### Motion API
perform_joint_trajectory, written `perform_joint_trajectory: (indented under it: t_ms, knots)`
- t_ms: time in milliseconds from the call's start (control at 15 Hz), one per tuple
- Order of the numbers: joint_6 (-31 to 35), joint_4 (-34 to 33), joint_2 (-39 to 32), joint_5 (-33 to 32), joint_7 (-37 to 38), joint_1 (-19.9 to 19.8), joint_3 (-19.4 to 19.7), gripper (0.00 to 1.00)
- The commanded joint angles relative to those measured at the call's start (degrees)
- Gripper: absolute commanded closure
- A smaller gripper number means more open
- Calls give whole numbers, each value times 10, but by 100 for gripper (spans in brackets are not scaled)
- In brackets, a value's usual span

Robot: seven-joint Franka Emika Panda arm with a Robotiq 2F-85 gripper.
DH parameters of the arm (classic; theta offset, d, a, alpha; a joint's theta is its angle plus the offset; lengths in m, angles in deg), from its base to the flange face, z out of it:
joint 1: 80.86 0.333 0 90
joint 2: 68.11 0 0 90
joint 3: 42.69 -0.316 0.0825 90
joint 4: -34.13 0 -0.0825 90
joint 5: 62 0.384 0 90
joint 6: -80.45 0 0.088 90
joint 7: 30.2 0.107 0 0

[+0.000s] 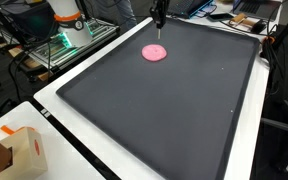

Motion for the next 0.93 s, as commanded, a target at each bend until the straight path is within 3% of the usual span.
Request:
perform_joint_trajectory:
  t_ms: [0, 400, 867]
  knots:
    - [-50, -3, 40, 8, 6, 5, -5, 97]
    - [-119, -23, 66, 27, 1, 10, -11, 97]
    - [-142, -29, 83, 30, 6, 20, -20, 97]
